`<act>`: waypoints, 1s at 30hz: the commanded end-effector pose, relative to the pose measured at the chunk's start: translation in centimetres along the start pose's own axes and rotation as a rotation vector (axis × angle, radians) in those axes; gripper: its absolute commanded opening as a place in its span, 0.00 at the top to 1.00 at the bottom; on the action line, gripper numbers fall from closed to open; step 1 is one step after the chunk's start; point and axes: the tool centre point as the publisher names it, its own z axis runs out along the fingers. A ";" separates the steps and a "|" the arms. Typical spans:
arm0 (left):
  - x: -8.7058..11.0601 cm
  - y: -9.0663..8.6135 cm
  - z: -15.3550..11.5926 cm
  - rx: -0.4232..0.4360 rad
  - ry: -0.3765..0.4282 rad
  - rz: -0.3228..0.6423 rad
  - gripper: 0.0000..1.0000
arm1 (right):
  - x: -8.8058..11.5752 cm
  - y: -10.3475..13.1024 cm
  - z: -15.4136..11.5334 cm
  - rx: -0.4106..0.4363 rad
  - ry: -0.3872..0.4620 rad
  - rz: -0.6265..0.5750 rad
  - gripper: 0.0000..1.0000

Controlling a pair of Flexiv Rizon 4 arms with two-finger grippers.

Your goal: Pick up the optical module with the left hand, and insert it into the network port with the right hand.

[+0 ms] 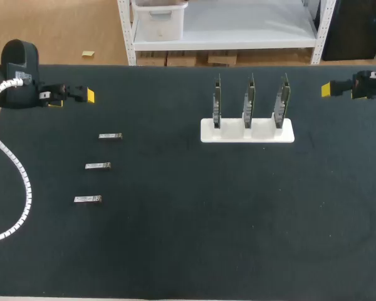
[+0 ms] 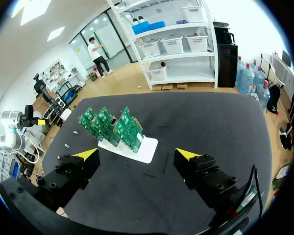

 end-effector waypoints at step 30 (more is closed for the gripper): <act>-3.7 1.7 2.3 0.026 0.179 0.512 0.00 | 0.0 0.0 0.0 0.000 0.000 0.000 0.00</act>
